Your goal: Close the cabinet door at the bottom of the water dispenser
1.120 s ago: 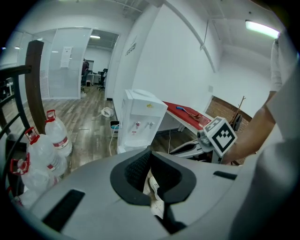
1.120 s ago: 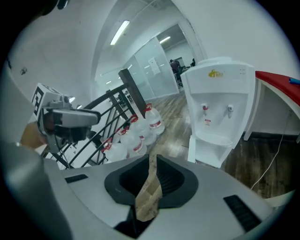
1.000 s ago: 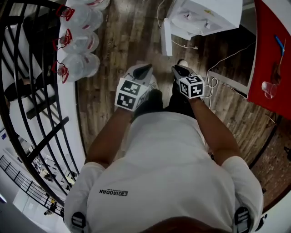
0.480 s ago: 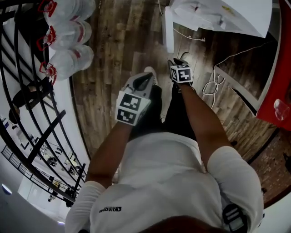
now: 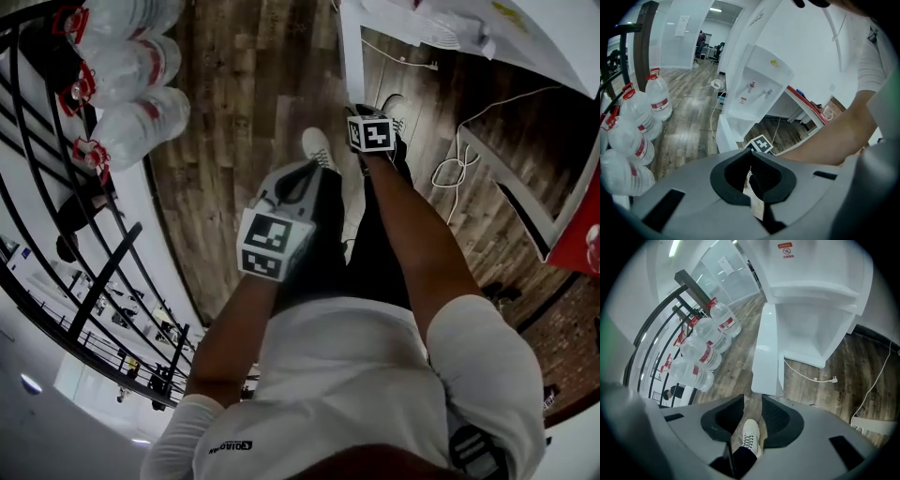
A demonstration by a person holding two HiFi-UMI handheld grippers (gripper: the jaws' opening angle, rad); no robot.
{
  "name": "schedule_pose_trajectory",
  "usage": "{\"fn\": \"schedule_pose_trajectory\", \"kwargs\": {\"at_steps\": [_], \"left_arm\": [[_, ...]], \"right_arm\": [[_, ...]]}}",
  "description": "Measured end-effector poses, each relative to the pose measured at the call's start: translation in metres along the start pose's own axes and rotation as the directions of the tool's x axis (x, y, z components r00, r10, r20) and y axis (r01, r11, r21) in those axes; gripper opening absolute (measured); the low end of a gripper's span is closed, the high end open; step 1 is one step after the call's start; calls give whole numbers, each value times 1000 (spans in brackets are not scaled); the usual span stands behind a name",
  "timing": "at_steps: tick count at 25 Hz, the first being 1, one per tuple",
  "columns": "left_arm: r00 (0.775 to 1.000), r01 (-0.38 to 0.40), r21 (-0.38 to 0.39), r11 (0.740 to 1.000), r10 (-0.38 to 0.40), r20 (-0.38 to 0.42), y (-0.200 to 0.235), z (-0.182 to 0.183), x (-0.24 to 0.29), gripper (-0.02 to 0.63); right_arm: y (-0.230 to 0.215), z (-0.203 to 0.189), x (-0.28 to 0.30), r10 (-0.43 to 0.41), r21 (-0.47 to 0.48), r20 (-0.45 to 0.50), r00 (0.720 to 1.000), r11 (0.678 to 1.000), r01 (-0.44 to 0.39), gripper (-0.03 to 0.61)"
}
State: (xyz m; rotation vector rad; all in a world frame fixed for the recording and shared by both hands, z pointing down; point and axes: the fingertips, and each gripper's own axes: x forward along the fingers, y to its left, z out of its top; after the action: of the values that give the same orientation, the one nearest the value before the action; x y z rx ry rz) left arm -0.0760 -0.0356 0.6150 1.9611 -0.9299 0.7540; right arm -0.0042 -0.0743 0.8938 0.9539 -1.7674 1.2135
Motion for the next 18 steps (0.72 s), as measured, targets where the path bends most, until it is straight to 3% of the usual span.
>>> {"fn": "schedule_pose_trajectory", "kwargs": {"at_steps": [9, 18], "left_arm": [[1000, -4, -11, 1000, 4, -16, -1, -1, 10, -3], [999, 18, 12, 1000, -18, -30, -15, 9, 25, -3]], "right_arm": [[-12, 3, -2, -20, 76, 16, 1000, 997, 19, 97], [-66, 6, -25, -112, 78, 28, 993, 991, 109, 95]]}}
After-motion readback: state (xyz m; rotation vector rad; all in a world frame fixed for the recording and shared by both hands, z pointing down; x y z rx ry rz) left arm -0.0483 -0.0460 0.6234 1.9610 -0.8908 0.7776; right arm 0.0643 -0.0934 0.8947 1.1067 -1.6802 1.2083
